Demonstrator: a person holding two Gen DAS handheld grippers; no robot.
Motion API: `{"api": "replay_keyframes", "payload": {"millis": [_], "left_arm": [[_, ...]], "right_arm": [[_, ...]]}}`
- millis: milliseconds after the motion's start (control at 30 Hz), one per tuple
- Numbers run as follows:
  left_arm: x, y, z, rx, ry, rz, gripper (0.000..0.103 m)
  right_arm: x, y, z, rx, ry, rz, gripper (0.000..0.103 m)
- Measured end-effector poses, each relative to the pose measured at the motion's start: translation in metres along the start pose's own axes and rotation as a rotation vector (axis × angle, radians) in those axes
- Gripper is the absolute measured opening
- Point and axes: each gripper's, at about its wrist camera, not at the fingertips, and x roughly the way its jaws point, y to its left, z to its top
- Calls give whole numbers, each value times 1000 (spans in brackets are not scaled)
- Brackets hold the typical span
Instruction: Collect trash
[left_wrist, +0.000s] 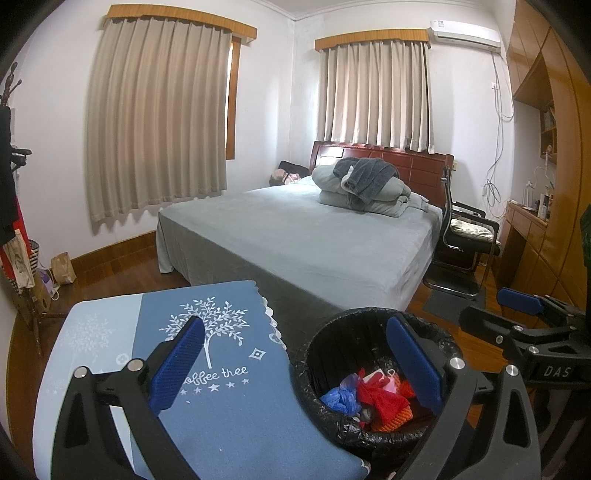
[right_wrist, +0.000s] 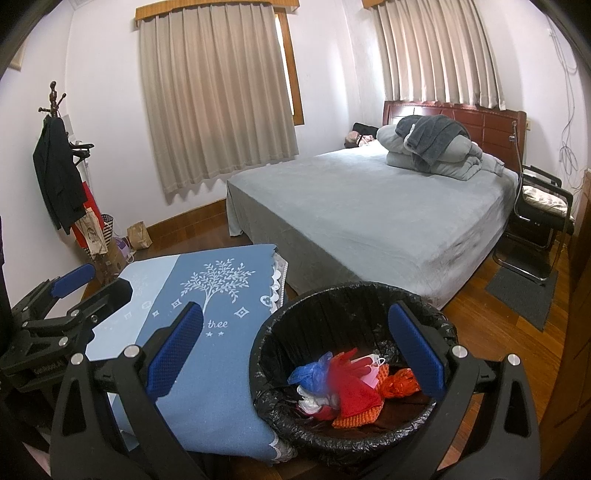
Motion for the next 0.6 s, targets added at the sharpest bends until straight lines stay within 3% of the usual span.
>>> {"api": "replay_keyframes", "payload": {"millis": [600], "left_arm": [[1,0,-5,-11,9,-2,97]], "right_arm": [[1,2,-3,4,6,2,98]]}}
